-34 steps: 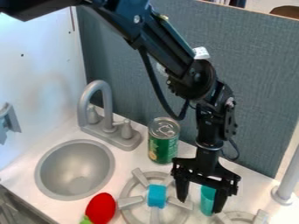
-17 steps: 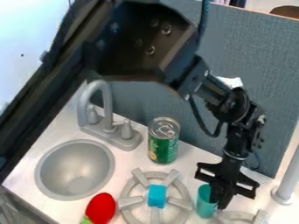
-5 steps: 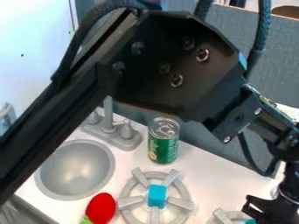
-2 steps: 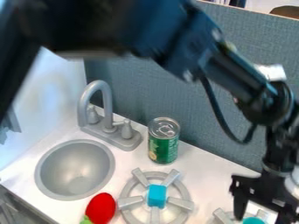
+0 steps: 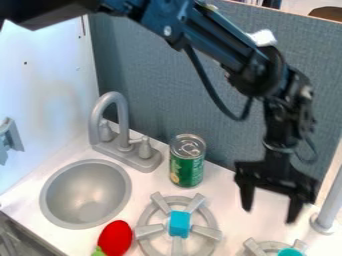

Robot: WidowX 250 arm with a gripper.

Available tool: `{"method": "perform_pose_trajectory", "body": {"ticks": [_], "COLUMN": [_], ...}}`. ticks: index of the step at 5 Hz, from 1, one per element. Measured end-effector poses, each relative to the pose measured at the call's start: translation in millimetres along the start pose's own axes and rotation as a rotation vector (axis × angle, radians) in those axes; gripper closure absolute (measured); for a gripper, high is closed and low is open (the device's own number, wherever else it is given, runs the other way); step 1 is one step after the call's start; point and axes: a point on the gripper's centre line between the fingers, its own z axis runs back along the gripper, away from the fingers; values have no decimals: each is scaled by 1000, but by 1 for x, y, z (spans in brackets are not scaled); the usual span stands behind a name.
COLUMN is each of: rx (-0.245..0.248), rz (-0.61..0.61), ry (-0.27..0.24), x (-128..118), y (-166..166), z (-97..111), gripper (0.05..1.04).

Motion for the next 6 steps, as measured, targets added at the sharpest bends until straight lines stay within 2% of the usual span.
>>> {"method": "perform_pose_trajectory", "body": {"ticks": [1,2,3,4,5,6], "rx": [81,133,195,259,307,254], "rz": [132,219,245,211,108,-48], "ry": [-80,-112,-139,-99,-12,64], "x": [38,60,75,73,64,54], "y": [38,84,133,150,156,161], "z": [24,30,41,49,42,32], "gripper": [79,79,79,79,79,79]}}
